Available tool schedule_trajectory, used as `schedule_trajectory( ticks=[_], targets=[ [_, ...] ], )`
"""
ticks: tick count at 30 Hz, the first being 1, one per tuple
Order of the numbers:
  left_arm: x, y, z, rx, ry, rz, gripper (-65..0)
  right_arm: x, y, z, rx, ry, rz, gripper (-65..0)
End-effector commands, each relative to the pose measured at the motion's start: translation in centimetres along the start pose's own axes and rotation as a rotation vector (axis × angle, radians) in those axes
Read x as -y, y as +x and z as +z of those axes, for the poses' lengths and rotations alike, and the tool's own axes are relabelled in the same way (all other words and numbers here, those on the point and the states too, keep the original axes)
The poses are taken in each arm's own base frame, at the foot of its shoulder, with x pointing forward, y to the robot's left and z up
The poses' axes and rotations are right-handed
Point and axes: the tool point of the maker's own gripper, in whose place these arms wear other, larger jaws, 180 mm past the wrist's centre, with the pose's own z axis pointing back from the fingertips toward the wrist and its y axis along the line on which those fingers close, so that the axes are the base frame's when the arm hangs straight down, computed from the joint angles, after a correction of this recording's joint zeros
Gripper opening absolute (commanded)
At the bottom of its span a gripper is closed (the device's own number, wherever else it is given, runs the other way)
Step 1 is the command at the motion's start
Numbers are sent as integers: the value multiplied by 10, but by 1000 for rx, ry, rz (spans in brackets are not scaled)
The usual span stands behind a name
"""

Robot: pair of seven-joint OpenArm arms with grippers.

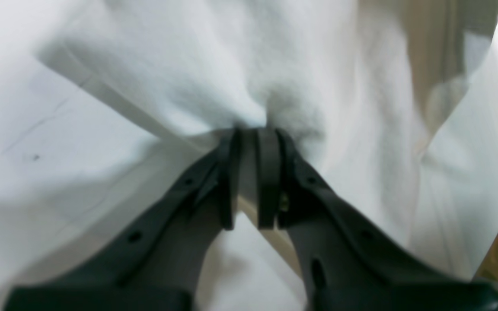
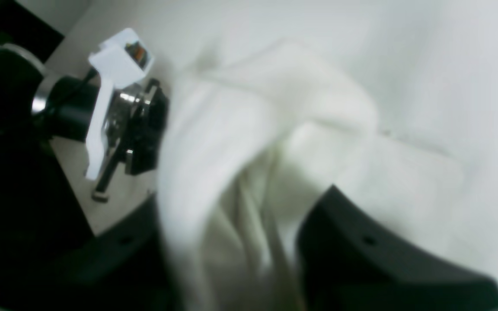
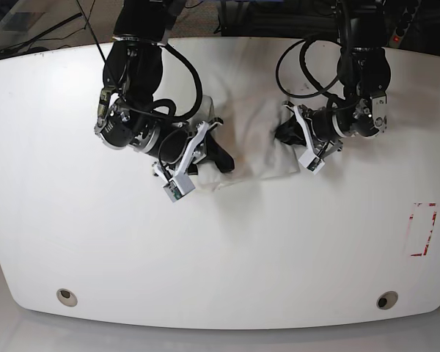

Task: Fold the T-shirt properly
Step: 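Grasp the folded bundle with both grippers and fold it again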

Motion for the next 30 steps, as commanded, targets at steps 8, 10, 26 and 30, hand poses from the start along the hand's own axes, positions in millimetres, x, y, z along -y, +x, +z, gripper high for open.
schedule_trajectory(
  ticks=[8, 10, 26, 30],
  targets=[
    [-11, -35, 1, -170, 63, -16, -587, -23, 21, -30, 95, 124, -5, -549],
    [-11, -35, 1, -170, 63, -16, -587, -27, 20, -36, 104, 143, -14, -544],
    [-13, -33, 3, -163, 68, -14, -586, -50, 18, -62, 48, 124, -16, -68],
    [-15, -24, 7, -135, 79, -20, -587, -51, 25, -49, 75, 113, 29, -68]
  ],
)
